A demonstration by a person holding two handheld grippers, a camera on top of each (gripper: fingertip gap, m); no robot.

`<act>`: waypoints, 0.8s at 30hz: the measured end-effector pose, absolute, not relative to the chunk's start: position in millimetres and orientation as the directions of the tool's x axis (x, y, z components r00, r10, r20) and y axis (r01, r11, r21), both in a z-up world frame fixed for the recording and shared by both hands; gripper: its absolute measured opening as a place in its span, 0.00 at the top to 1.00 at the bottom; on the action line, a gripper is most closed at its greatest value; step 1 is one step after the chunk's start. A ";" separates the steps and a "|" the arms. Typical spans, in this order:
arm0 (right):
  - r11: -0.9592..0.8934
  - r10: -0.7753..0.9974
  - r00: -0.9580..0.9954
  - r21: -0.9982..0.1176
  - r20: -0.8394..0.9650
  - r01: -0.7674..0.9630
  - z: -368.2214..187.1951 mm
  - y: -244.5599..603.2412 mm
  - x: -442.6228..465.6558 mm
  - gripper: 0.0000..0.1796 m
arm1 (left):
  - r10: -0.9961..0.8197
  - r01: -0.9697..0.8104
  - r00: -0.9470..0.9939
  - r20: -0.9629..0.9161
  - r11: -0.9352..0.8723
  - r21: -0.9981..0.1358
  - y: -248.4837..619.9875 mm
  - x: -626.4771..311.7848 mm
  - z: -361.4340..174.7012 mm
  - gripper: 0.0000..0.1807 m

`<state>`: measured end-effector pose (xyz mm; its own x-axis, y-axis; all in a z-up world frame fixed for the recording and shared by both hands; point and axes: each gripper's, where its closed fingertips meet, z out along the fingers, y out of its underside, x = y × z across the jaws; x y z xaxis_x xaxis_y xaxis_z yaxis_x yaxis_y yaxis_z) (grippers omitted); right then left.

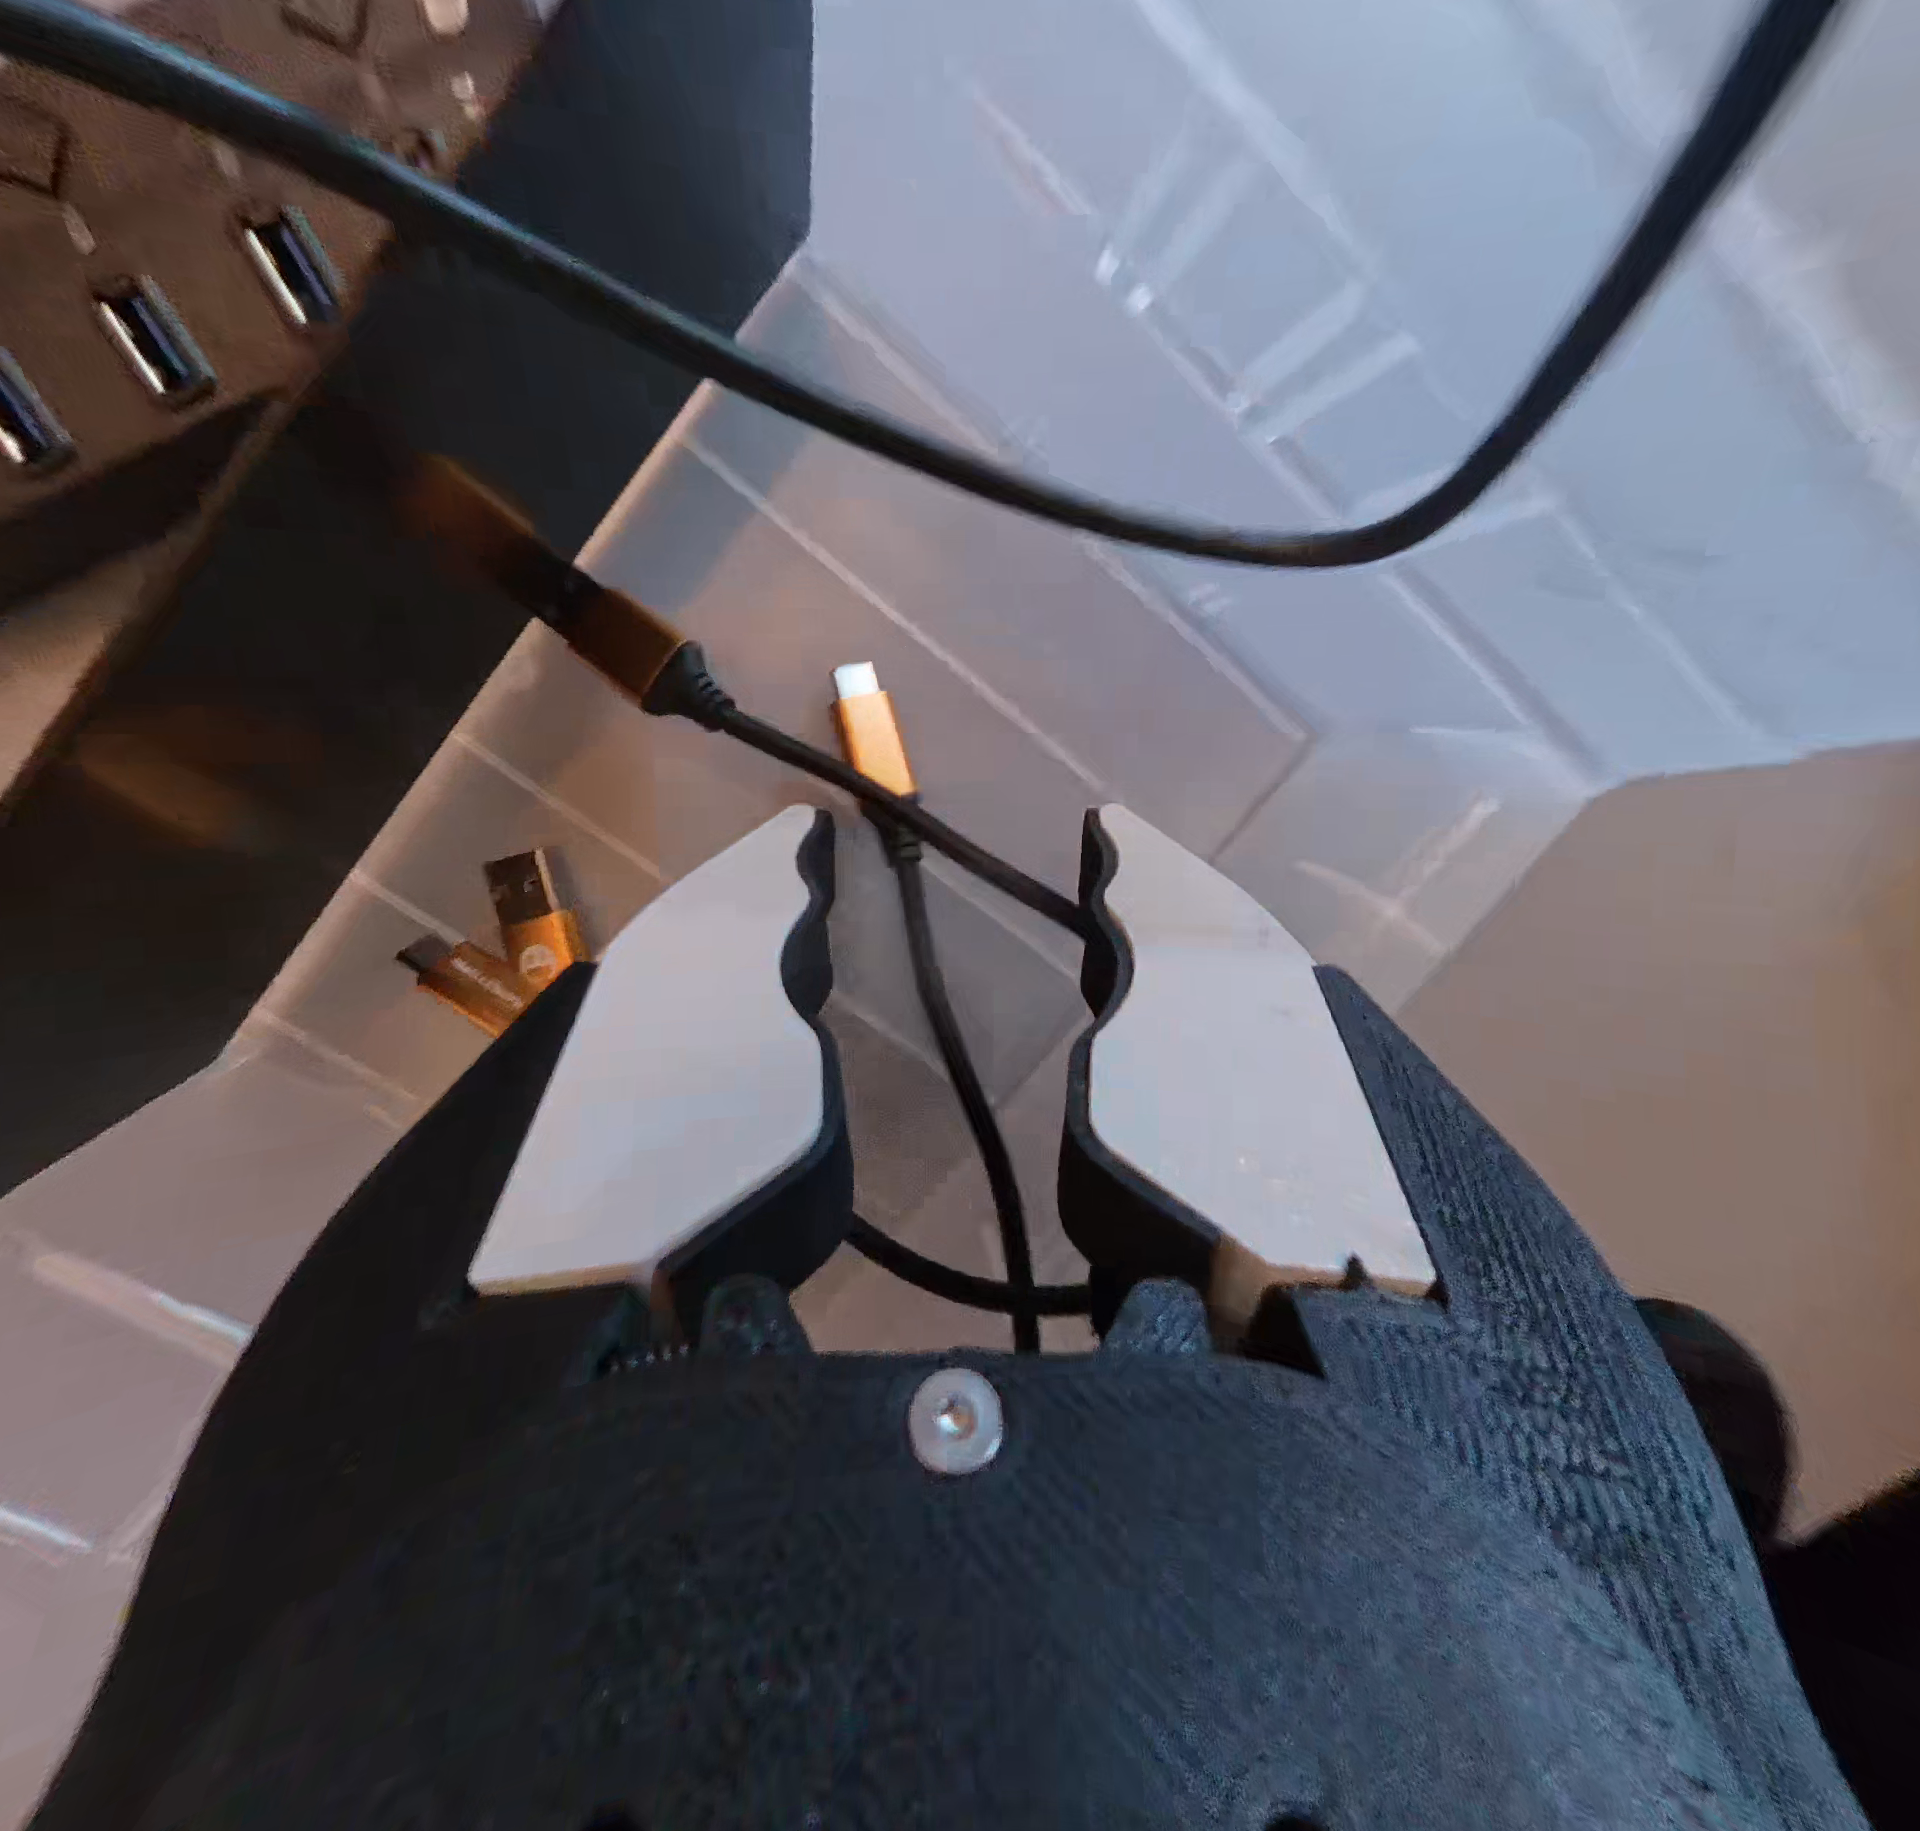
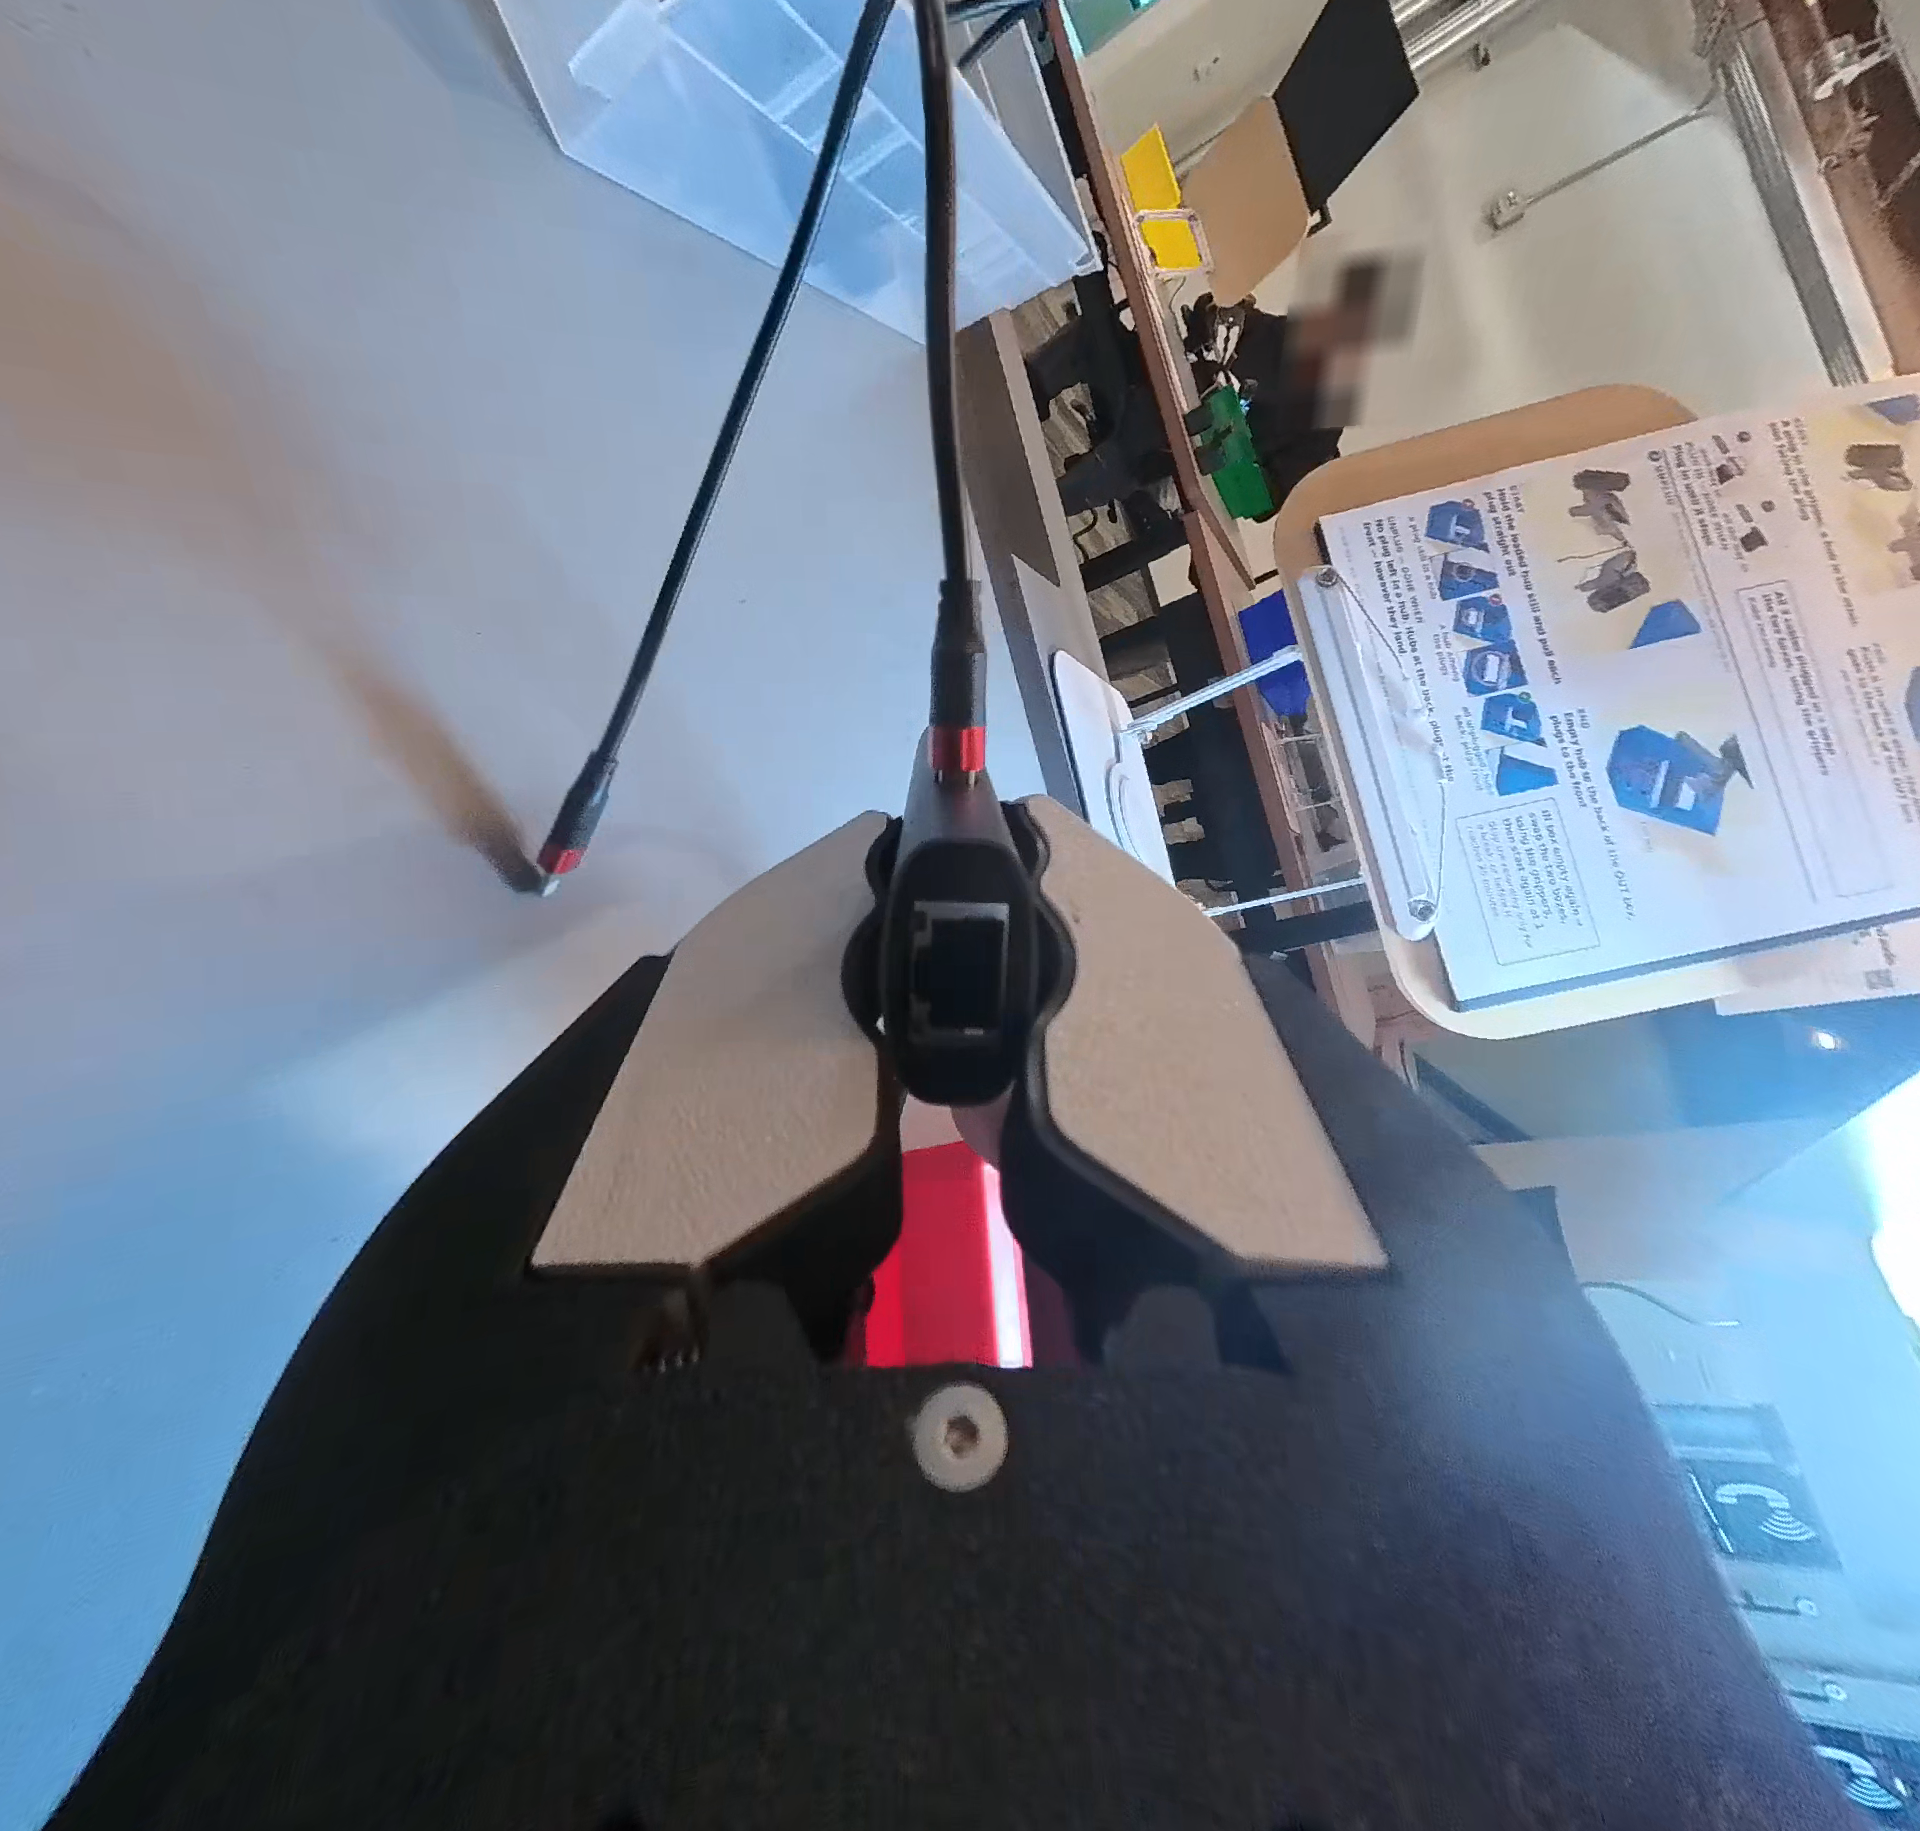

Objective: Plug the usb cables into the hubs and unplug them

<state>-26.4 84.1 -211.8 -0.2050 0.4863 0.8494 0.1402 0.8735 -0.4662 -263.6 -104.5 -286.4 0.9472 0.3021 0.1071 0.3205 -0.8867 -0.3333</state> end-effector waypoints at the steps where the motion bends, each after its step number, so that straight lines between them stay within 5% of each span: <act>1: 0.873 0.486 -0.205 -0.466 0.849 0.140 -211.6 84.2 -25.9 0.90 | 0.290 0.288 0.956 0.036 -0.912 -0.292 -108.6 -267.2 -293.4 0.76; 5: 0.872 0.489 -0.193 -0.470 0.851 0.137 -206.7 86.5 -22.9 0.90 | 0.229 0.167 0.957 -0.180 -0.938 -0.304 -111.8 -281.1 -275.9 0.96; 15: 0.875 0.482 -0.170 -0.466 0.859 0.128 -198.7 88.5 -21.0 0.90 | 0.240 0.023 0.920 -0.309 -0.821 -0.571 -127.1 -273.6 -140.9 0.98; 20: 0.863 0.503 -0.128 -0.489 0.855 0.126 -190.5 94.6 -21.7 0.90 | -0.052 -0.027 0.999 0.004 -0.584 -0.811 -108.8 -169.1 -73.2 0.98; 24: 0.853 0.518 -0.102 -0.504 0.849 0.137 -188.8 100.6 -22.1 0.90 | -0.352 0.116 0.879 0.322 -0.496 -0.860 -98.6 -85.8 -78.9 0.98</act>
<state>-22.1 100.6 -188.8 -0.1019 0.5180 0.8493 0.1370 0.8529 -0.5038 -85.8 -98.6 -78.9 0.8790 -0.3519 0.3219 0.1164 -0.4962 -0.8604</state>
